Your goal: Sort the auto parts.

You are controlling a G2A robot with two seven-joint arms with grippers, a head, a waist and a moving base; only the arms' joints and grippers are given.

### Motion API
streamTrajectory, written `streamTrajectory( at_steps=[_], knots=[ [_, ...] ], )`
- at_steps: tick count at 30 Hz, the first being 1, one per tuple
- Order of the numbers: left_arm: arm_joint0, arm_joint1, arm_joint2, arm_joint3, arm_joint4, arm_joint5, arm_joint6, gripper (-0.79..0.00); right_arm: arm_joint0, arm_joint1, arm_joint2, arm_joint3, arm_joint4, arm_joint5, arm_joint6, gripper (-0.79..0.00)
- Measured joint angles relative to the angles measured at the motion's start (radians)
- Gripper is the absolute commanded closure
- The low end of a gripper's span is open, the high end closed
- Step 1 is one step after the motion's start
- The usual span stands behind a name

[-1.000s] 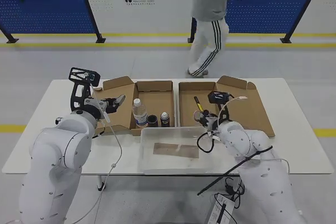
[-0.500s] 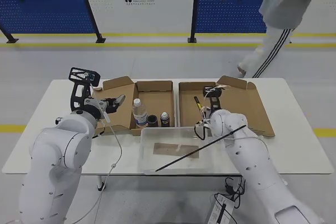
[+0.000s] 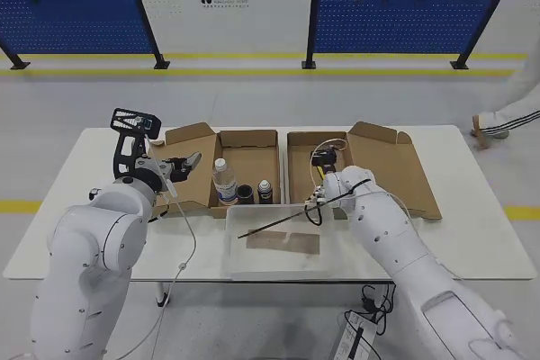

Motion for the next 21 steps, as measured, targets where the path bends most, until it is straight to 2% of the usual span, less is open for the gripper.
streamTrajectory(
  at_steps=[6, 10, 14, 18, 21],
  knots=[
    [0.0, 0.0, 0.0, 0.0, 0.0, 0.0, 0.0, -0.785, 0.037, -0.024, -0.02, 0.083, 0.042, -0.029, 0.001, 0.0],
    [0.0, 0.0, 0.0, 0.0, 0.0, 0.0, 0.0, -0.785, 0.056, -0.036, -0.026, 0.135, 0.068, -0.05, 0.003, -0.089],
    [0.0, 0.0, 0.0, 0.0, 0.0, 0.0, 0.0, -0.785, 0.068, -0.047, -0.029, 0.179, 0.091, -0.065, -0.003, -0.154],
    [0.0, 0.0, 0.0, 0.0, 0.0, 0.0, 0.0, -0.785, 0.081, -0.055, -0.031, 0.214, 0.1, -0.073, -0.015, -0.172],
    [0.0, 0.0, 0.0, 0.0, 0.0, 0.0, 0.0, -0.785, 0.087, -0.059, -0.028, 0.228, 0.106, -0.075, -0.026, -0.243]
  ],
)
